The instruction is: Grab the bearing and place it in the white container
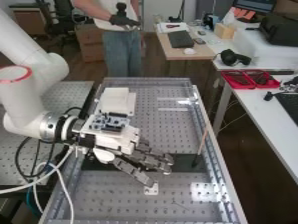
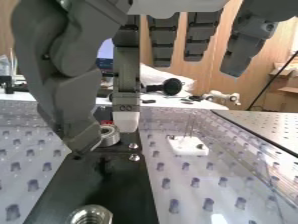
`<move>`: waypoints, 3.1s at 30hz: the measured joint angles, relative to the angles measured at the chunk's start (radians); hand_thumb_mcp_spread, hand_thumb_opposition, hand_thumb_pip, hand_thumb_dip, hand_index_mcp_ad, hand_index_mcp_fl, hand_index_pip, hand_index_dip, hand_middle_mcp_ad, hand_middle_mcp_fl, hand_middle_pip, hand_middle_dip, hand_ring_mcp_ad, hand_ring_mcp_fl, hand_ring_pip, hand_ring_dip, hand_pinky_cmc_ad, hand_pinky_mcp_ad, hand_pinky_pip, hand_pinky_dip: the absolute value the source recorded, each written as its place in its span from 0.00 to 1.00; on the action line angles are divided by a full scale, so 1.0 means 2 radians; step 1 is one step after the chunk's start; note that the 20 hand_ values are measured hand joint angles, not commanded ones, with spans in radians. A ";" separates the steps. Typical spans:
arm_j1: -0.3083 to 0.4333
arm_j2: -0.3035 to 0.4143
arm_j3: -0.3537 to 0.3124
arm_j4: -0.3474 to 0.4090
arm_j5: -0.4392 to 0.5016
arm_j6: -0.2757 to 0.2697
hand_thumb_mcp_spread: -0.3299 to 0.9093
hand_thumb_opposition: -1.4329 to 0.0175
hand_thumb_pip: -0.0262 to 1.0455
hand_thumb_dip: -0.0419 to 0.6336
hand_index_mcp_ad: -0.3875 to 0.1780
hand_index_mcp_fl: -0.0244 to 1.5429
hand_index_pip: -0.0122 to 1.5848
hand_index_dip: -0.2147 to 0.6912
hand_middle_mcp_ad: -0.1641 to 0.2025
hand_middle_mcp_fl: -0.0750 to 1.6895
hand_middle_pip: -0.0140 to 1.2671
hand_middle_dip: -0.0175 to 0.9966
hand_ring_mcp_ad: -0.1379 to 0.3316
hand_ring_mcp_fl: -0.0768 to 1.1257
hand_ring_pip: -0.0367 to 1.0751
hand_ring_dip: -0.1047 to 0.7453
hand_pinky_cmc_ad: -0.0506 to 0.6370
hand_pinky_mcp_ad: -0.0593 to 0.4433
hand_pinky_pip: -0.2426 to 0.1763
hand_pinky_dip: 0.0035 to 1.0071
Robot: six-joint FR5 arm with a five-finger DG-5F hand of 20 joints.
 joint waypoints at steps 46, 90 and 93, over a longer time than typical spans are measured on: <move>0.291 0.188 -0.118 -0.062 0.209 0.027 0.57 0.39 0.57 0.47 0.56 0.24 0.97 0.28 0.64 0.06 0.11 0.17 0.56 0.06 0.12 0.21 0.63 0.71 0.44 0.25; 0.395 0.168 -0.170 -0.050 0.317 0.112 0.51 0.42 0.69 0.45 0.52 0.03 0.87 0.27 0.64 0.05 0.11 0.17 0.57 0.06 0.11 0.21 0.62 0.70 0.40 0.36; 0.388 0.177 -0.168 -0.058 0.317 0.108 0.49 0.42 0.69 0.43 0.53 0.03 0.83 0.25 0.64 0.05 0.11 0.17 0.57 0.06 0.11 0.21 0.62 0.70 0.36 0.38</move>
